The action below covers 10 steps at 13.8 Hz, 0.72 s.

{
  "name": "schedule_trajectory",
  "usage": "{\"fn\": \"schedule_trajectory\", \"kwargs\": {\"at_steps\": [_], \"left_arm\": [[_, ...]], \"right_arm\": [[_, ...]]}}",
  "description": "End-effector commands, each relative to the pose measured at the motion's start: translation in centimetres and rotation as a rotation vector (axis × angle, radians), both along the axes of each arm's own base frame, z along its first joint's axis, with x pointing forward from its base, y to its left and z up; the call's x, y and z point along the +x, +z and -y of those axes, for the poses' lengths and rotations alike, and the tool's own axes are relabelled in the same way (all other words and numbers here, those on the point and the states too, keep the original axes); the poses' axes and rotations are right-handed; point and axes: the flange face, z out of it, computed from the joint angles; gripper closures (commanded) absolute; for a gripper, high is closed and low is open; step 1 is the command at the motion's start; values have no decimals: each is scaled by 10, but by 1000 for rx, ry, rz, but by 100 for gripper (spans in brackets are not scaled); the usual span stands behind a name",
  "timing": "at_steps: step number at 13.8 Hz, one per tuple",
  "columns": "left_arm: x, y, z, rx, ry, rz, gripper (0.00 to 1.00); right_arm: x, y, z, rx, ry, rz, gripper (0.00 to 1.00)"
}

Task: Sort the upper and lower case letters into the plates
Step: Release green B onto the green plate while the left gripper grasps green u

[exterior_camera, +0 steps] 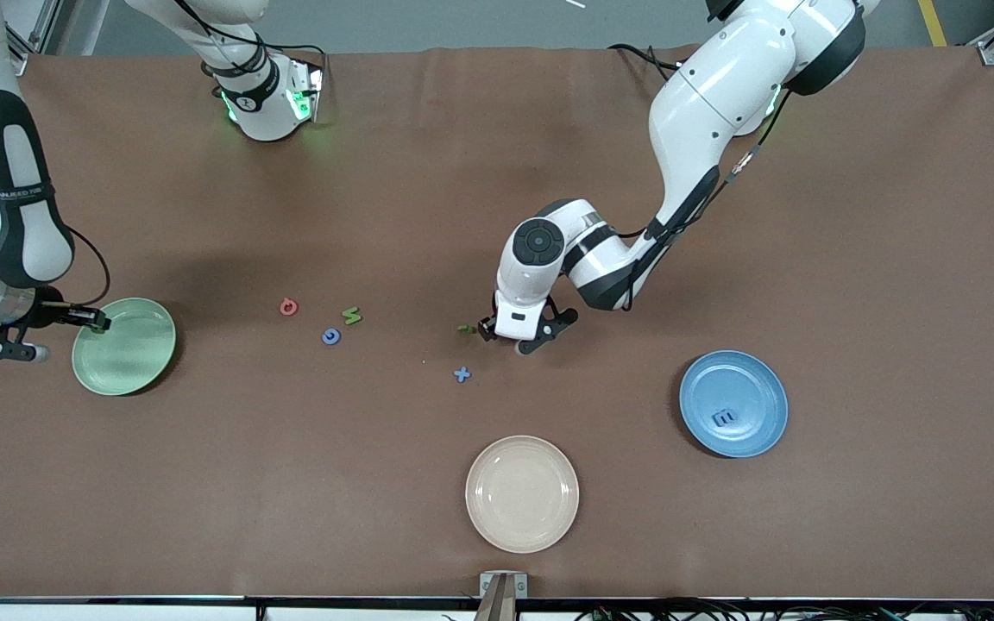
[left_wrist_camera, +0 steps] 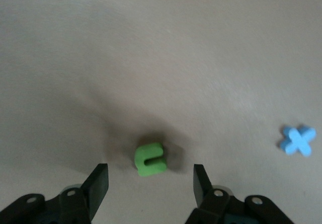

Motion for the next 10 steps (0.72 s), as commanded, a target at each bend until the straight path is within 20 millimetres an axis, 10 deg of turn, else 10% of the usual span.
{"fn": "schedule_trajectory", "kwargs": {"at_steps": [1, 5, 10], "left_arm": [[4, -2, -1, 12, 100, 9, 28], [-3, -13, 3, 35, 113, 10, 37], [5, -5, -3, 35, 94, 26, 98]], "right_arm": [[-5, -10, 5, -20, 27, 22, 93], [-5, -36, 8, -43, 30, 31, 93], [-3, -49, 6, -46, 31, 28, 87]]}}
